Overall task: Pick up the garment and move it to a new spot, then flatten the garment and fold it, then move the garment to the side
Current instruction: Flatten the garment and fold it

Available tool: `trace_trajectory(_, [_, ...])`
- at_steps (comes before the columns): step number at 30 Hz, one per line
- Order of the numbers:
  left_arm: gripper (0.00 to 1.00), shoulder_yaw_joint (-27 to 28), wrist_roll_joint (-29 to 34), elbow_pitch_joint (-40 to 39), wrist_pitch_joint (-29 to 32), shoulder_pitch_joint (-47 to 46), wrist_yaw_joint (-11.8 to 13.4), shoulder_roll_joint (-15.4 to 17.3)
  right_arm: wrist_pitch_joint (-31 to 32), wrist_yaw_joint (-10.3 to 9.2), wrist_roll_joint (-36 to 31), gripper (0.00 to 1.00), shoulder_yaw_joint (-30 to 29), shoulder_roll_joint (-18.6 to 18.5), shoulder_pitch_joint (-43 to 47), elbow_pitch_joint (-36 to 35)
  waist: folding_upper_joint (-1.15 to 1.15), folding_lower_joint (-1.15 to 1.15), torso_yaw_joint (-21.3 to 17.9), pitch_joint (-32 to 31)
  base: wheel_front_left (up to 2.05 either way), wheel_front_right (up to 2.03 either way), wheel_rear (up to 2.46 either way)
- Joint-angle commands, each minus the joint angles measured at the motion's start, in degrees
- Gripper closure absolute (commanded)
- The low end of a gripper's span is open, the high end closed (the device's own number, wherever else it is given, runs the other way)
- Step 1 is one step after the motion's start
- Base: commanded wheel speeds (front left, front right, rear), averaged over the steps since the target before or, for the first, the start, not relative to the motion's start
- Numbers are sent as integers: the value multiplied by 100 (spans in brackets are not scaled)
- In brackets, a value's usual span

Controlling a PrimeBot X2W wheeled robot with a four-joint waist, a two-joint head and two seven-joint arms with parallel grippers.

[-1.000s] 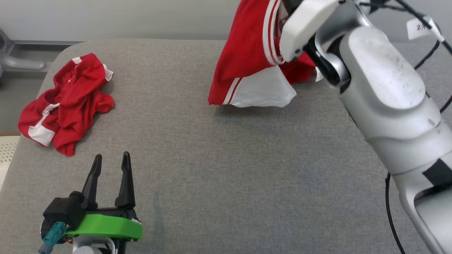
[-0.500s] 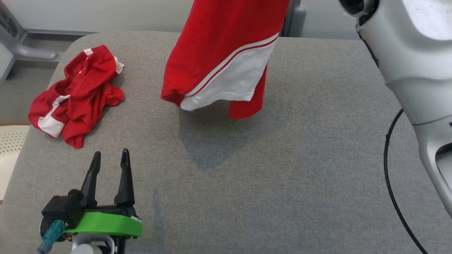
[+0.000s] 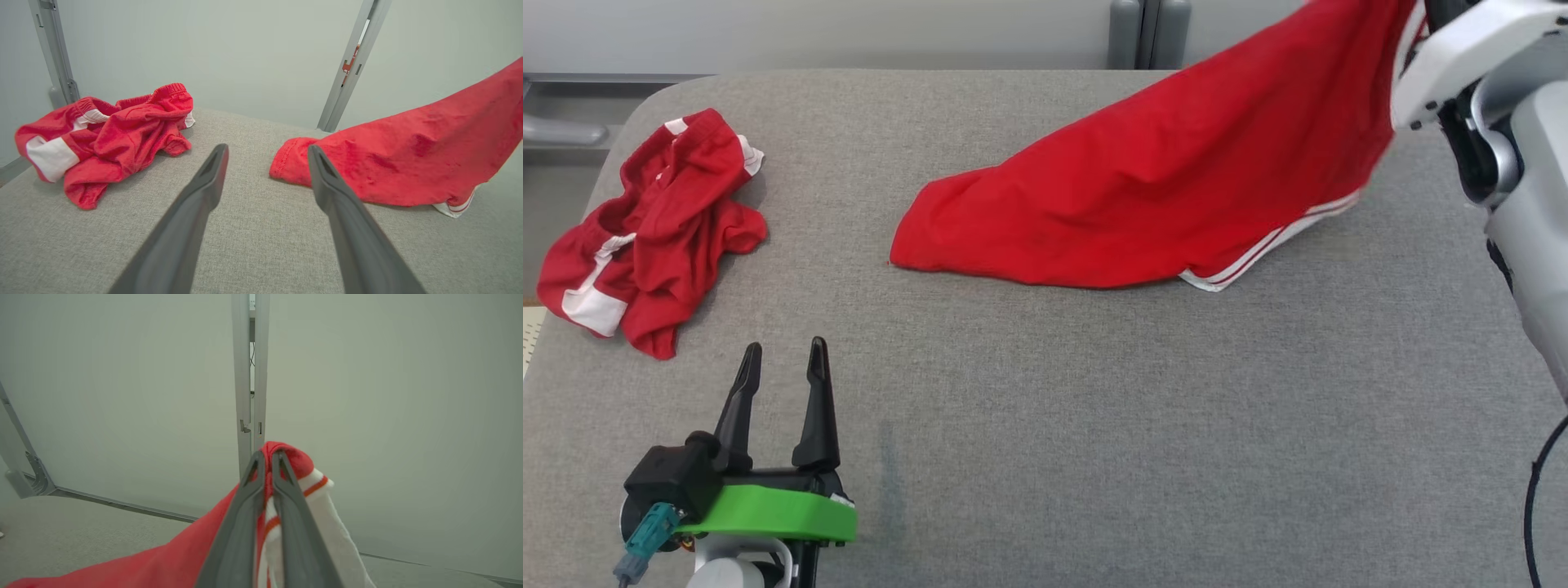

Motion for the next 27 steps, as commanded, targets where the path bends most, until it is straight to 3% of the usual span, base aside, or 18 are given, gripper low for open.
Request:
trace_trajectory(1, [0, 2, 22, 10, 3, -80, -21, 8, -61, -6, -54, 100, -72, -52, 142, 15, 0, 0, -15, 1, 0, 0, 0])
trace_trajectory(8, [0, -4, 23, 42, 3, 60, -22, 51, -118, -6, -148, 100, -320, -294, 780, -729, 0, 0, -81, -117, 0, 0, 0])
trace_trajectory(14, [0, 32, 21, 27, 3, 213, -23, 92, 247, -6, -335, 100, -829, -326, 1725, -2885, 0, 0, -179, -298, 0, 0, 0])
trace_trajectory(17, [0, 55, 22, -8, 3, 256, -23, 103, 753, -7, -640, 100, -1272, -246, 2265, -4195, 0, 0, -238, -316, 0, 0, 0])
trace_trajectory(20, [0, 40, 37, -29, 3, 244, -21, 108, 1309, -7, -892, 100, -1677, -107, 2690, -5013, 0, 0, -263, -272, 0, 0, 0])
trace_trajectory(23, [0, -21, 25, -46, 4, 115, -21, 120, 1693, -6, -981, 100, -2019, 34, 2894, -5226, 0, 0, -261, -150, 0, 0, 0])
trace_trajectory(27, [0, -143, -29, -63, 3, -47, -21, 155, 1760, -6, -1170, 100, -2277, 134, 2692, -4768, 0, 0, -187, 60, 0, 0, 0])
